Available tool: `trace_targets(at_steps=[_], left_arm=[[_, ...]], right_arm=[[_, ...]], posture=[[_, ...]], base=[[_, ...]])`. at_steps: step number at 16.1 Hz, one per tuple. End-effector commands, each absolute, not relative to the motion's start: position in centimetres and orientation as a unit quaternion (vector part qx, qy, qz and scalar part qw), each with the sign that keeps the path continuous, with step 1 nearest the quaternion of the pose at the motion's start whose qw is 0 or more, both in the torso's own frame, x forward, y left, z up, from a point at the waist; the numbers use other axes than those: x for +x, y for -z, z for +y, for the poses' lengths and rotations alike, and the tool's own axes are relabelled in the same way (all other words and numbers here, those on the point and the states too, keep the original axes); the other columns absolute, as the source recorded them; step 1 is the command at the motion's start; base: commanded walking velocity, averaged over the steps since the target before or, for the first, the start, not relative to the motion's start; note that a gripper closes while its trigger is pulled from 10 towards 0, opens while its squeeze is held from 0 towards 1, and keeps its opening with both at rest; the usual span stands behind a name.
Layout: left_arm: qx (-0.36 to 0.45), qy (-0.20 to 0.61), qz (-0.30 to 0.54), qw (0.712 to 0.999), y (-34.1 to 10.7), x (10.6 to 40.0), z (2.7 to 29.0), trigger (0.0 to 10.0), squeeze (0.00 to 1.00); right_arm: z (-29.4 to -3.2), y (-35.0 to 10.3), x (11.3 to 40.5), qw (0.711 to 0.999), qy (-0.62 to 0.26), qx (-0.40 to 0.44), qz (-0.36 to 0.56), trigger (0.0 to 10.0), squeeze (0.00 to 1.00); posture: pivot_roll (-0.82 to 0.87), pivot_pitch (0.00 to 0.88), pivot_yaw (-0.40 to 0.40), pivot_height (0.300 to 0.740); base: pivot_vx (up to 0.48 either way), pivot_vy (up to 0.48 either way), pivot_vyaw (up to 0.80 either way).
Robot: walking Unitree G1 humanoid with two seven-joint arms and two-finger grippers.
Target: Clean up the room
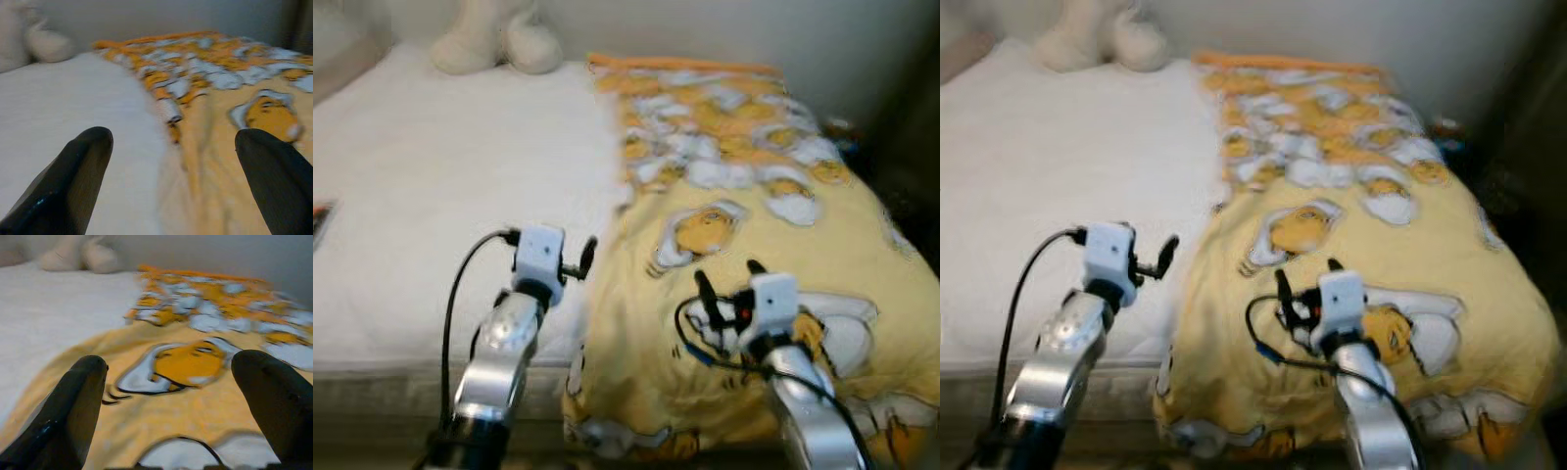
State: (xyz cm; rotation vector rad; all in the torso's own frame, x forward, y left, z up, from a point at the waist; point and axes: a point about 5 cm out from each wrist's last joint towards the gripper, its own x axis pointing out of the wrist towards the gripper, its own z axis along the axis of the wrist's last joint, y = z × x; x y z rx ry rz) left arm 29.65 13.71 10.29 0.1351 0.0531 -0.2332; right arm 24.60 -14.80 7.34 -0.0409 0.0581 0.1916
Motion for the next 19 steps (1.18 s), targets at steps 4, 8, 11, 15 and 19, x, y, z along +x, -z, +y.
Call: trace_targets(at_steps=[4, 8, 11, 15, 19], left_arm=[[0.083, 0.105, 0.031, 0.991, -10.19, 29.85, 14.06, 10.0, 0.0], [0.09, 0.101, 0.029, 0.99, -10.23, 29.92, 13.96, 10.0, 0.0], [0.083, 0.097, 0.029, 0.991, -10.19, 29.92, 13.78, 10.0, 0.0], [0.067, 0.07, 0.054, 0.994, -9.68, 30.42, 14.33, 10.0, 0.0], [0.072, 0.078, 0.047, 0.993, -9.9, 30.64, 14.25, 10.0, 0.0]], right_arm=[[-14.58, -7.67, 24.89, 0.995, -0.098, -0.022, 0.023, 10.0, 0.0], [-14.43, -7.62, 24.85, 0.994, -0.103, -0.022, 0.023, 10.0, 0.0], [-14.5, -7.56, 24.72, 0.994, -0.106, -0.024, 0.025, 10.0, 0.0], [-14.48, -7.53, 24.66, 0.994, -0.108, -0.024, 0.026, 10.0, 0.0], [-14.68, -7.49, 24.64, 0.994, -0.107, -0.027, 0.026, 10.0, 0.0]], posture=[[0.0, 0.005, -0.048, 0.74], [0.0, 0.008, -0.049, 0.74], [-0.01, 0.01, -0.052, 0.74], [-0.01, 0.01, -0.051, 0.74], [-0.01, 0.0, -0.046, 0.74]], base=[[0.0, 0.0, 0.0], [0.166, -0.172, 0.0], [0.359, -0.313, 0.0], [0.094, -0.073, 0.0], [0.0, 0.0, 0.0]])
